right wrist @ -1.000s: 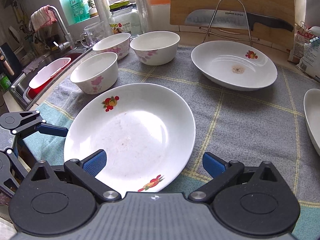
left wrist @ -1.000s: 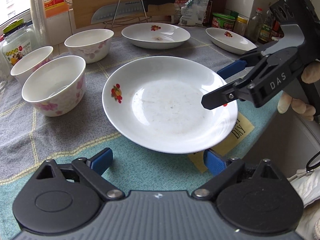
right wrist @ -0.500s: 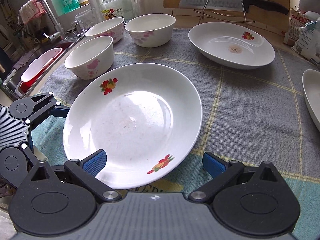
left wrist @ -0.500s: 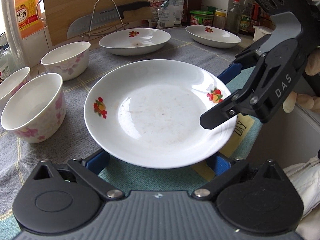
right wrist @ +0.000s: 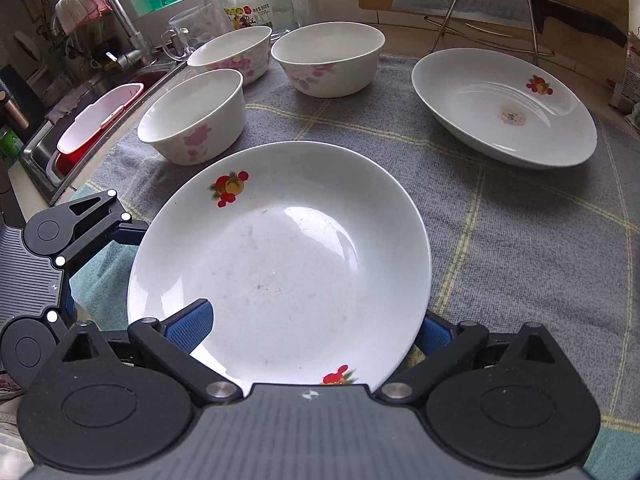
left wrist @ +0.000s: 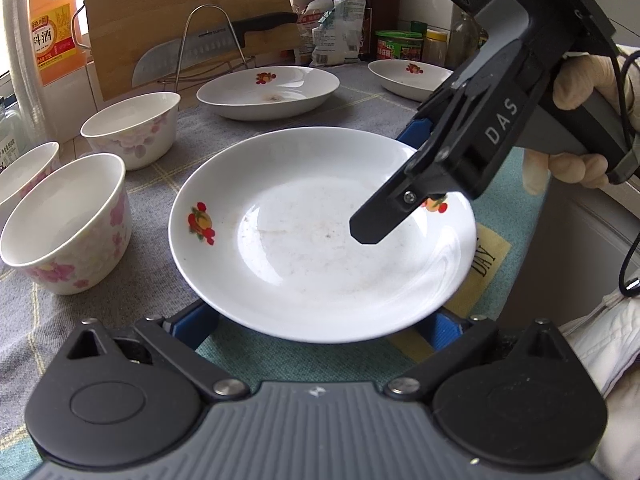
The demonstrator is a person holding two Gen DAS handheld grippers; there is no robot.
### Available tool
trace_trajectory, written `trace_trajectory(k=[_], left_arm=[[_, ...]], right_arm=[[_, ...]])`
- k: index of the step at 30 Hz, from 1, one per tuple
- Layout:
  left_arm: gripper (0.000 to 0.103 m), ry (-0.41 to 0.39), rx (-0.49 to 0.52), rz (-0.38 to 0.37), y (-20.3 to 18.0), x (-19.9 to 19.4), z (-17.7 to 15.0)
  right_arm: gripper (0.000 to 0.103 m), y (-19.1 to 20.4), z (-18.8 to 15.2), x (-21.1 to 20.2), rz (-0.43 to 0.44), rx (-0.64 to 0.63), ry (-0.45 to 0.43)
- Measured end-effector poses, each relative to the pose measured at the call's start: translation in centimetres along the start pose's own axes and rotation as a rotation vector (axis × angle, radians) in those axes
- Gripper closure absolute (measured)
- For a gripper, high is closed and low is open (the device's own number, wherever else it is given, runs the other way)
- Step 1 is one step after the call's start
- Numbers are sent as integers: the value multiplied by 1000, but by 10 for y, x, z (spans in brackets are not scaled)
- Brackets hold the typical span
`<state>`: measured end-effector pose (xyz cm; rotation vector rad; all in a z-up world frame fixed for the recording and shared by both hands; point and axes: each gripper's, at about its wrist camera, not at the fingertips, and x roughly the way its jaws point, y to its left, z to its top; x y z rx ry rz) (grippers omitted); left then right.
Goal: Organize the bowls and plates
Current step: 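Lift the large flowered plate off the mat with the right gripper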
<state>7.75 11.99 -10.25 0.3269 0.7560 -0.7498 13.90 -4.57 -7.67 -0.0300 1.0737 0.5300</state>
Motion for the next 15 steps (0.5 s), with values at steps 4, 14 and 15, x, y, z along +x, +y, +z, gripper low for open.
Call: trace_trajectory(k=[4,14,15], left_arm=[[0,4,-1,2,0,0,1],[0,-2,-3,5,1,0,-1],[0,-1,-3,5,1,0,-1]], right_arm=[[0,-11,7,2,67,24,12],[0,-33,25,8,189,109,43],[0,-34,27,9,195,112,43]])
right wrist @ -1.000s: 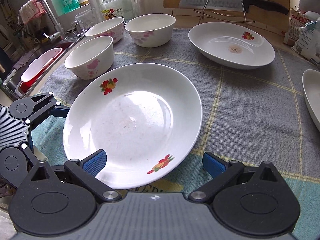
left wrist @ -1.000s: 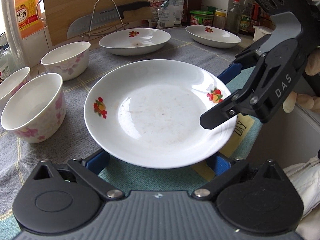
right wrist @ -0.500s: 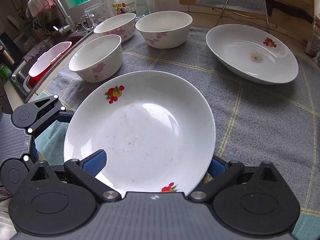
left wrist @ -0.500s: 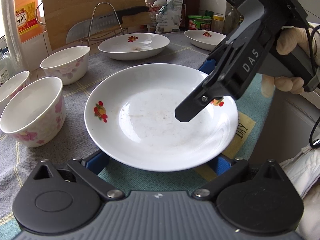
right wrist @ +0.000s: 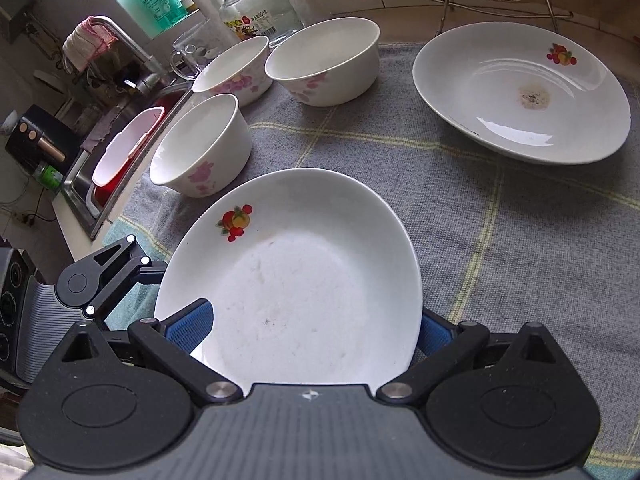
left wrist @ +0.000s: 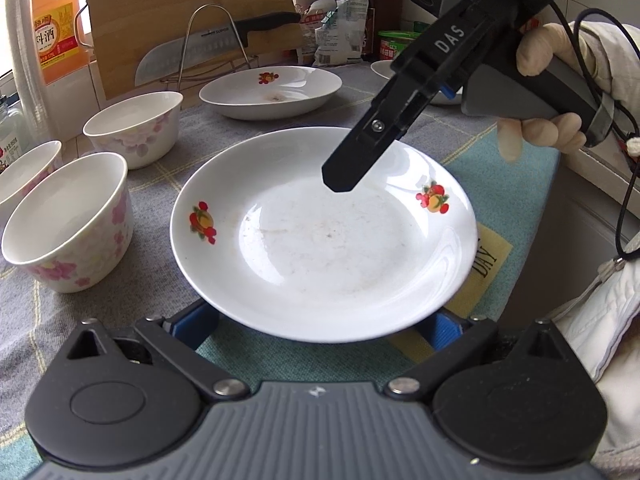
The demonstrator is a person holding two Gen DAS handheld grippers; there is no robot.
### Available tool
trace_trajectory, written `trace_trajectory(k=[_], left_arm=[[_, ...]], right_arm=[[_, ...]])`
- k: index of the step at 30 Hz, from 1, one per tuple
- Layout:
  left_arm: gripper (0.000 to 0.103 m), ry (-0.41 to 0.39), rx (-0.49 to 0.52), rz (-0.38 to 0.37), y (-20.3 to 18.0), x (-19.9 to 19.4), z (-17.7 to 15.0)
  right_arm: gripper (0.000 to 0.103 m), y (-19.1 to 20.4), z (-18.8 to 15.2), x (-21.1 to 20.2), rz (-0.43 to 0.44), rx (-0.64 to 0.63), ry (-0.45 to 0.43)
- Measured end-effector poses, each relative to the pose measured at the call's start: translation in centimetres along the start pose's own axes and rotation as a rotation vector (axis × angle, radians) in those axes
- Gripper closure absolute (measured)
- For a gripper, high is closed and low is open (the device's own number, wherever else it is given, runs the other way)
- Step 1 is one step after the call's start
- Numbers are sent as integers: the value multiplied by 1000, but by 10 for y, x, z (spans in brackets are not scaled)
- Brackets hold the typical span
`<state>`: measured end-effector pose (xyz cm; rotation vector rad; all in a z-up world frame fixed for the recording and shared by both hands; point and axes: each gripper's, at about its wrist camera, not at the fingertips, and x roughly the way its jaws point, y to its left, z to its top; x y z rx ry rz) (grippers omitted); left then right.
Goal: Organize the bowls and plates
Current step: 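Lift the large flowered plate off the mat with the right gripper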
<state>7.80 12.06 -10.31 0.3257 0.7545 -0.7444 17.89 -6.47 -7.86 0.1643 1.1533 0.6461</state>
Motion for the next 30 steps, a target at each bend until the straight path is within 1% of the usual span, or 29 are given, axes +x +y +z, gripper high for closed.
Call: trace_trajectory(k=[4,11,16,23,30], left_arm=[[0,0,8,-5,0,0,1],[0,3,41,-25,2,1,3],[0,0,75,-33,3,0,4],[0,1,102,-46,4,1,5],[0,6,113,-57,6,-1,5]], right_arm=[[0,-1,5,2,17,2,15],[0,0,16,6,27,-27,85],[0,-3,21,6,43,-6,116],[0,-11,28,7,72,69,129],[0,-11,31,7,72,71,155]])
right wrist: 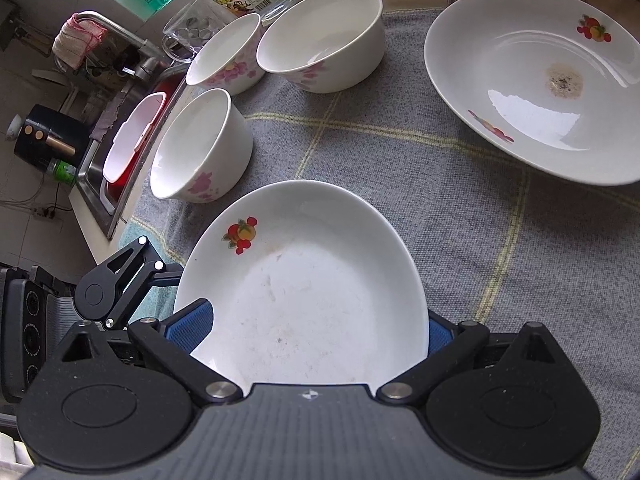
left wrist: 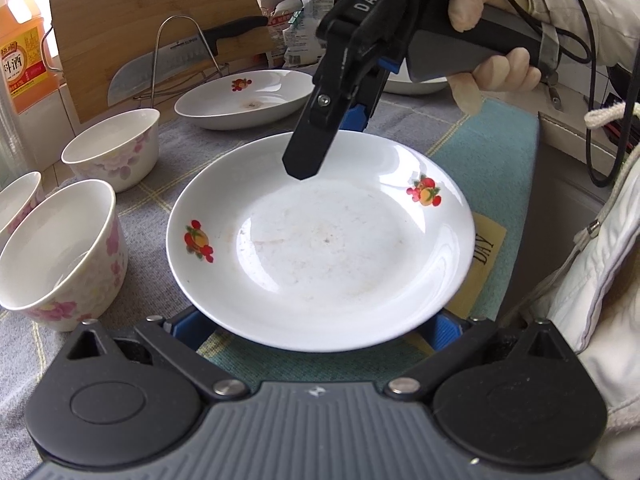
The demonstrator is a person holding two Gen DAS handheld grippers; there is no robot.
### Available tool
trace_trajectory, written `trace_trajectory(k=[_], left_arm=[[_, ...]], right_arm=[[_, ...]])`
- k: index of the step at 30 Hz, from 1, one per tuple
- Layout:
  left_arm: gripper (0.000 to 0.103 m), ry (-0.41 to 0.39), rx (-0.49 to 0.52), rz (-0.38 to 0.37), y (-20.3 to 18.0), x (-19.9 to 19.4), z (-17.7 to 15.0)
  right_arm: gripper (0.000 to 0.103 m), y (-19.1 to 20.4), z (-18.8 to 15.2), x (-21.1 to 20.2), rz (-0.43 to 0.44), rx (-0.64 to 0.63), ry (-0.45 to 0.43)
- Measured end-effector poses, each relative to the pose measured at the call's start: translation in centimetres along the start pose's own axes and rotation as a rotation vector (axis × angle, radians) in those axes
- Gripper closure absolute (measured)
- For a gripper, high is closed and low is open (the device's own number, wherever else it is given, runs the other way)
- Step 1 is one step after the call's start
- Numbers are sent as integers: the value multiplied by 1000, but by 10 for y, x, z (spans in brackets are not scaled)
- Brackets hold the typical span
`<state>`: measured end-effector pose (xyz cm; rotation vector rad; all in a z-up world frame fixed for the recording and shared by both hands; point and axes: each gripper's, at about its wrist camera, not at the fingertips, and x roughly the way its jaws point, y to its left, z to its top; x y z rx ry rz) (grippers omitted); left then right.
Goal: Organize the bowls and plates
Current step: 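Lift the large flowered plate off the mat with the right gripper, then carry the large flowered plate with the right gripper toward the placed stained plate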
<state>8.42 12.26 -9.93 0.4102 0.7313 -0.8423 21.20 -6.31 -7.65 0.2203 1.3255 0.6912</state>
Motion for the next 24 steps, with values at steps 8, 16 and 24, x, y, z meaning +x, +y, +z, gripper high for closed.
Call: trace_trajectory(k=[8,16,24], left_arm=[[0,5,2,-7,-1,0,1],[1,14,-4,-8,-1,0,2],[1,16,-24,-19,1,-2,8]], right_arm=[[0,1,3,1,-11,-3,-10],[0,5,4,2,-29,-27,10],[0,7,5,-1,-39,-34,14]])
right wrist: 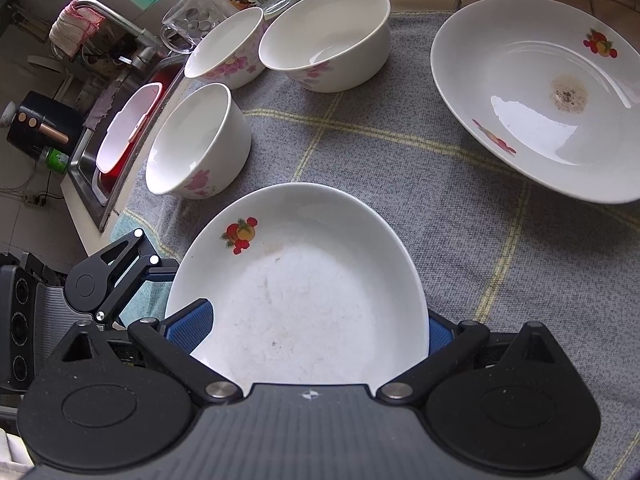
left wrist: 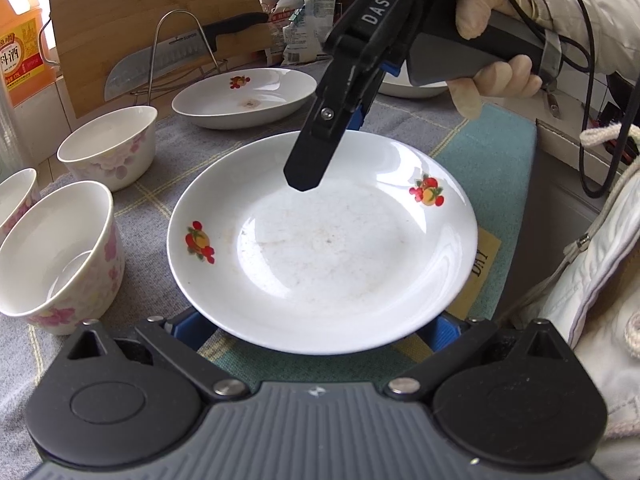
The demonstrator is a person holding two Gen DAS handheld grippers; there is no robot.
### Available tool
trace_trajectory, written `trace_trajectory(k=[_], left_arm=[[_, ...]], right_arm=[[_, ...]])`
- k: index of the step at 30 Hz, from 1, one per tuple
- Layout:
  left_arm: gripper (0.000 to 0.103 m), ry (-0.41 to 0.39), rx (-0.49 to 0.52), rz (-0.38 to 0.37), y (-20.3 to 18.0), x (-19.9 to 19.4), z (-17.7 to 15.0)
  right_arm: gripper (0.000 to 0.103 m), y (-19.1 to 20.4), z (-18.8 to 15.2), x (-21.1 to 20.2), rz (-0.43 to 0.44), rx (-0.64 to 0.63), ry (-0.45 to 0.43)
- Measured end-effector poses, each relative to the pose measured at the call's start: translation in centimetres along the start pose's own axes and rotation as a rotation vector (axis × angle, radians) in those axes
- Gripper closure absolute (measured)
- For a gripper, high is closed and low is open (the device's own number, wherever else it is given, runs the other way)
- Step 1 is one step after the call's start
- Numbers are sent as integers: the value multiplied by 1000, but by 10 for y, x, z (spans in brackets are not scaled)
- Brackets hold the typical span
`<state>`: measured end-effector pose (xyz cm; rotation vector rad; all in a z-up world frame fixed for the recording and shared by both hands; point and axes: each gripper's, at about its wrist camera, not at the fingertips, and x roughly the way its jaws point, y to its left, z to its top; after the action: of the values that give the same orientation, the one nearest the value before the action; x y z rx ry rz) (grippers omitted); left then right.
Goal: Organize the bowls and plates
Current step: 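Carry the large flowered plate with the right gripper toward the placed stained plate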
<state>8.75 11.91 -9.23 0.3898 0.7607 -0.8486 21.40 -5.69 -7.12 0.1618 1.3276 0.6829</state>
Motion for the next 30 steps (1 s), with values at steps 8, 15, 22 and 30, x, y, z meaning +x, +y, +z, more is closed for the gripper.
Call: trace_trajectory(k=[8,15,22,30], left_arm=[[1,-5,21,9,-6,-3,12],[1,-6,28,0,-9,1,27],[1,-9,53,-3,-16,10,45],[1,-10,76,-18,-25,25,68]], right_arm=[[0,-3,-3,-12,-3,-6,-16],[0,-10,-7,-26,-6,-6,-40],[0,-25,-11,-45,-13,3,-72],[0,-46,-16,-68,-19,23,-113]])
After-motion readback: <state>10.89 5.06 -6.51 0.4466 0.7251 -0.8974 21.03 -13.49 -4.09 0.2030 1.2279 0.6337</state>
